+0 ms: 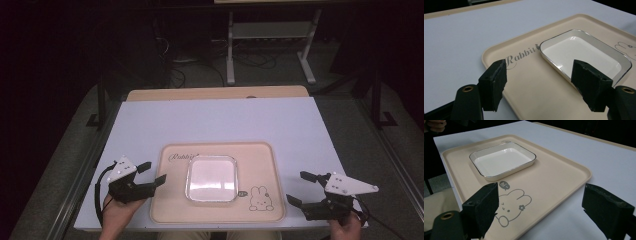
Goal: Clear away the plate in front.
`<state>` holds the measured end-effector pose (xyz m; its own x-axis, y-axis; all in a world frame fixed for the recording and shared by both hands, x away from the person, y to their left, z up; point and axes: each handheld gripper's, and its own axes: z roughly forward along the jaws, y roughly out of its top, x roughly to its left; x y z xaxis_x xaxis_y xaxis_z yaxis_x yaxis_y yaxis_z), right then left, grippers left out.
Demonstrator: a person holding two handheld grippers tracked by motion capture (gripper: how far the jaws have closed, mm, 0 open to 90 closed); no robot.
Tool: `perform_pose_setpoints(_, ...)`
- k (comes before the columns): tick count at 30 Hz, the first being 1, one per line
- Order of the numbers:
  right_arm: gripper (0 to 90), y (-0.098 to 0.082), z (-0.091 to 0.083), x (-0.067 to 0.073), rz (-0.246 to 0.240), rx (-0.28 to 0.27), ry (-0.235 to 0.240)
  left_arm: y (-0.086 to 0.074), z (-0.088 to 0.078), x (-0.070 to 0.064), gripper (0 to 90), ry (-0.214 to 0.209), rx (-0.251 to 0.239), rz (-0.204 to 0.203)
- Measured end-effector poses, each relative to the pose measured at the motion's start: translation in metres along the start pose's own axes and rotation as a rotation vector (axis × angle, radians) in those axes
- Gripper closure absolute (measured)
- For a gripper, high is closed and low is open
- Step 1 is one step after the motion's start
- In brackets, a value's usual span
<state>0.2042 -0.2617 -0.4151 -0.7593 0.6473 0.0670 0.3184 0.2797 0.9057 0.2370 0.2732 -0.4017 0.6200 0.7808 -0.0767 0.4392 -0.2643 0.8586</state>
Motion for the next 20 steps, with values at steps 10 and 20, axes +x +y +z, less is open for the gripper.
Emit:
perform_pose_setpoints(10, 13.1, -0.001, 0.0, -0.001, 0.005, 0.0, -0.002, -0.016, -0.005, 0.002, 28.0, 0.01, -0.007, -0.013)
perform_pose_setpoints(20, 13.1, -0.001, 0.002, 0.0, 0.008, 0.011, 0.008, -0.024, -0.004, 0.0, 27.5, -0.009, 0.0, -0.021)
